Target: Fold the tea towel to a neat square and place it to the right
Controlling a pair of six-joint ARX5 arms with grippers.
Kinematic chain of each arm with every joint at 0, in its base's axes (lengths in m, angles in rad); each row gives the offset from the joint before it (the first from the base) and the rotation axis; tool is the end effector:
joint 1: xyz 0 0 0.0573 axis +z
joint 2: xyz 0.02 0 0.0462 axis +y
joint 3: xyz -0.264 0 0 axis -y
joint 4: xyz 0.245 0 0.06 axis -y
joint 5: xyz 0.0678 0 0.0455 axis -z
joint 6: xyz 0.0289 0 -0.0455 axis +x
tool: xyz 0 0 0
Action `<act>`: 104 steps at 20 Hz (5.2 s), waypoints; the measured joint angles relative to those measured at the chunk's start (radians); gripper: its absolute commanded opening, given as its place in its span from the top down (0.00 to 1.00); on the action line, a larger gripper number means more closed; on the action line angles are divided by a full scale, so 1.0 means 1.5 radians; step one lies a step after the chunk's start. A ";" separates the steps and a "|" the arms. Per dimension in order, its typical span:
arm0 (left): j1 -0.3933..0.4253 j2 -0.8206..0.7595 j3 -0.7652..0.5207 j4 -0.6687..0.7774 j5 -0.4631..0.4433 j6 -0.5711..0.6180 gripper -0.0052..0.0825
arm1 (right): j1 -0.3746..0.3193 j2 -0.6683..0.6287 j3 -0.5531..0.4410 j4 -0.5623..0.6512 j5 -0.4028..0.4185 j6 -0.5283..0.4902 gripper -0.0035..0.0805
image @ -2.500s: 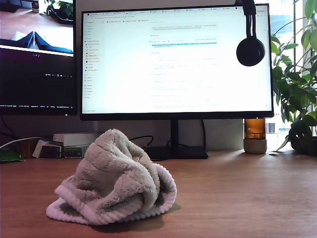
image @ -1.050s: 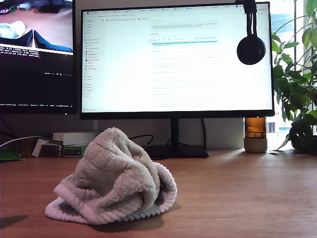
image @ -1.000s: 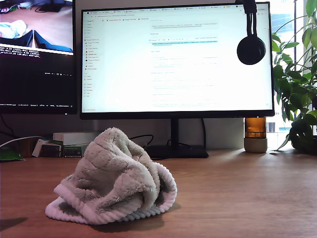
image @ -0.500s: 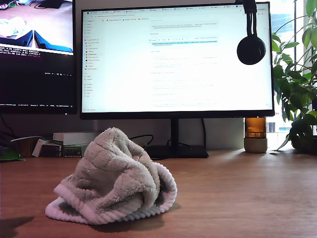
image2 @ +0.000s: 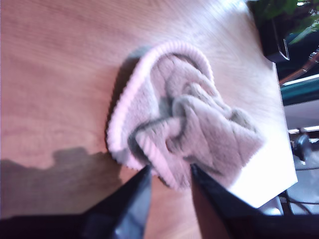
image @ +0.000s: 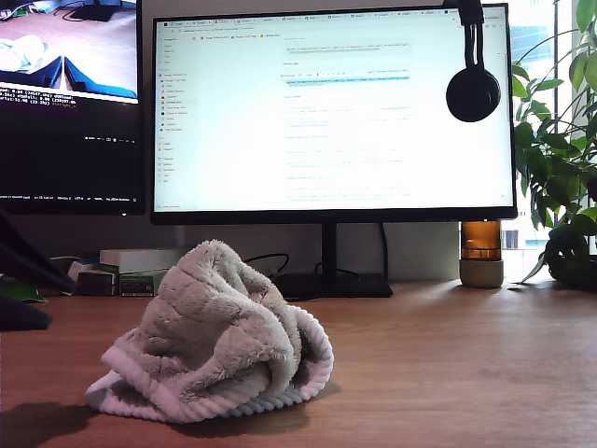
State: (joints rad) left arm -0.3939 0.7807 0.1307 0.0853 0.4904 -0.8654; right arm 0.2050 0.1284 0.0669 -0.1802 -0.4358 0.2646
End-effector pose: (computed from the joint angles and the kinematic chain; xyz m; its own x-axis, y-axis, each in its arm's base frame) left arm 0.1265 -0.0673 0.1389 0.5074 -0.7209 -0.4721 0.0814 0.5855 -0.8066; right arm 0.0931 0.0318 0.1596 0.7758 0.5925 -0.2170 -0.5041 0.7889 0.3514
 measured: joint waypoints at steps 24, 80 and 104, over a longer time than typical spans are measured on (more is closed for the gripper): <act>-0.077 0.358 0.071 0.212 0.007 -0.034 0.62 | 0.087 0.034 0.000 0.000 0.004 -0.018 0.97; -0.163 0.365 0.398 0.217 0.149 -0.014 0.96 | 0.341 0.801 0.433 -0.179 0.065 0.226 0.64; -0.031 0.365 0.400 0.041 0.059 0.212 0.94 | 0.343 0.878 0.445 -0.266 0.087 0.137 0.97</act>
State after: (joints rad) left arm -0.4400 1.3281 0.7311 0.1474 0.5789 -0.5476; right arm 0.7197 1.4460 0.7338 -0.5797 -0.3050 0.4698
